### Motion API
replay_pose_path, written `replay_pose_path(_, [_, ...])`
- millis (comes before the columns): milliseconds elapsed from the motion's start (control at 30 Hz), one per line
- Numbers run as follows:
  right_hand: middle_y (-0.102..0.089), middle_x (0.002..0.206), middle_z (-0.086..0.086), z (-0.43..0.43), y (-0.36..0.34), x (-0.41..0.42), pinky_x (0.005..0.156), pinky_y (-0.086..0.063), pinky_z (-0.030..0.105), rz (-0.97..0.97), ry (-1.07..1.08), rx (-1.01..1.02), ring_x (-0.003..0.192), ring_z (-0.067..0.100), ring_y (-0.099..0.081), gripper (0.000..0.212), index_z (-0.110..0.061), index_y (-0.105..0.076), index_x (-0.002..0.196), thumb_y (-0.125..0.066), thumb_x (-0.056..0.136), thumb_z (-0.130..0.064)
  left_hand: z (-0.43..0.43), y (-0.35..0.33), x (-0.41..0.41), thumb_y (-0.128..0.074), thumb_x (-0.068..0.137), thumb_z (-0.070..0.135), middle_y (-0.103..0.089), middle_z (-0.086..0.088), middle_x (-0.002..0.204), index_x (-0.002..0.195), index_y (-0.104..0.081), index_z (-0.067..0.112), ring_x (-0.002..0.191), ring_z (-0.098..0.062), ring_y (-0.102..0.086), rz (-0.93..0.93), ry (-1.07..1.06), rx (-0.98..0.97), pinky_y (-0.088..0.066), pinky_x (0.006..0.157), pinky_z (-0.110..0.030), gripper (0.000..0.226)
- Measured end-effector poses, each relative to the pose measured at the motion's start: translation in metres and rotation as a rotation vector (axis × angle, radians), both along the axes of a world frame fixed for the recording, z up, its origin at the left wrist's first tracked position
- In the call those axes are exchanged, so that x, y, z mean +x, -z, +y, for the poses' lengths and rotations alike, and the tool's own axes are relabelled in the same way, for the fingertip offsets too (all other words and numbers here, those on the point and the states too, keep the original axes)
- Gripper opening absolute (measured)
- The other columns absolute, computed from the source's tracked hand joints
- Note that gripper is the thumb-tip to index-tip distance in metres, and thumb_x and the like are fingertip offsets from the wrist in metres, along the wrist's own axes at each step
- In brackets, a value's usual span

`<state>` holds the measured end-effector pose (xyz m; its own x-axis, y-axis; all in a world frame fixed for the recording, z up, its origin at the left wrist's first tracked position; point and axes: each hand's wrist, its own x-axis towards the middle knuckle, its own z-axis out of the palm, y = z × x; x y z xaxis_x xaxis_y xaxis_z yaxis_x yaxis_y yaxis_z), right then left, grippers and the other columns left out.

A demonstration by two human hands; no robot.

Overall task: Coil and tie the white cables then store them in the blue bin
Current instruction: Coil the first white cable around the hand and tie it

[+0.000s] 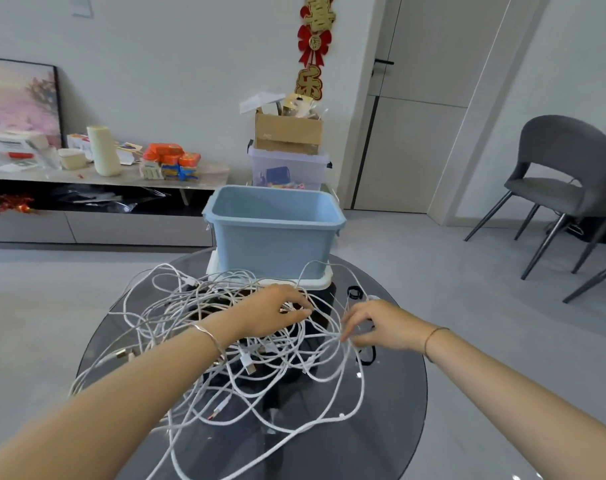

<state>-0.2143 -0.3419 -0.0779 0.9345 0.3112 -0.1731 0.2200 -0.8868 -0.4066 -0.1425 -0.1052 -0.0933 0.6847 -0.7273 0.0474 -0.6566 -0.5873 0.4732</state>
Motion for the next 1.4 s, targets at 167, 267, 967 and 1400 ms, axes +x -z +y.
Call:
replay_pose_path(167, [-0.073, 0.086, -0.013, 0.031, -0.031, 0.01, 0.084, -0.051, 0.018, -0.21, 0.161, 0.38, 0.082, 0.002, -0.067, 0.011, -0.027, -0.076, 0.091, -0.072, 0.082, -0.021, 0.005, -0.02, -0.015, -0.013, 0.09, 0.064, -0.055, 0.004, 0.136, 0.107, -0.072, 0.025, 0.126, -0.007, -0.044, 0.272, -0.048, -0.291, -0.024, 0.113, -0.032, 0.072])
replay_pose_path(267, [-0.074, 0.087, -0.003, 0.055, -0.059, 0.021, 0.081, -0.052, 0.016, -0.338, 0.187, 0.439, 0.08, 0.008, -0.068, 0.013, -0.016, -0.076, 0.095, -0.07, 0.083, -0.017, 0.018, -0.053, -0.017, -0.005, 0.088, 0.068, -0.059, 0.008, 0.131, 0.098, -0.075, 0.028, 0.128, -0.006, -0.041, 0.357, -0.103, -0.387, -0.018, 0.113, -0.033, 0.081])
replay_pose_path(967, [-0.067, 0.116, -0.003, 0.136, -0.04, -0.014, 0.083, -0.049, 0.016, -0.172, 0.114, 0.035, 0.096, 0.007, -0.061, 0.045, -0.017, -0.071, 0.108, -0.037, 0.089, 0.006, 0.148, 0.002, -0.035, -0.078, 0.075, 0.027, -0.064, 0.012, 0.109, 0.109, -0.062, 0.029, 0.1, -0.007, -0.058, -0.004, -0.153, 0.021, -0.046, 0.092, -0.026, 0.038])
replay_pose_path(1400, [-0.057, 0.061, -0.003, 0.206, -0.011, 0.002, 0.047, -0.035, 0.015, 0.006, 0.076, 0.363, 0.053, 0.015, -0.045, 0.016, -0.012, -0.07, 0.093, -0.059, 0.092, -0.024, 0.184, 0.013, -0.034, -0.067, 0.088, 0.016, -0.067, 0.005, 0.083, 0.09, -0.068, 0.022, 0.072, -0.003, -0.06, 0.267, -0.205, -0.192, -0.047, 0.071, -0.014, 0.006])
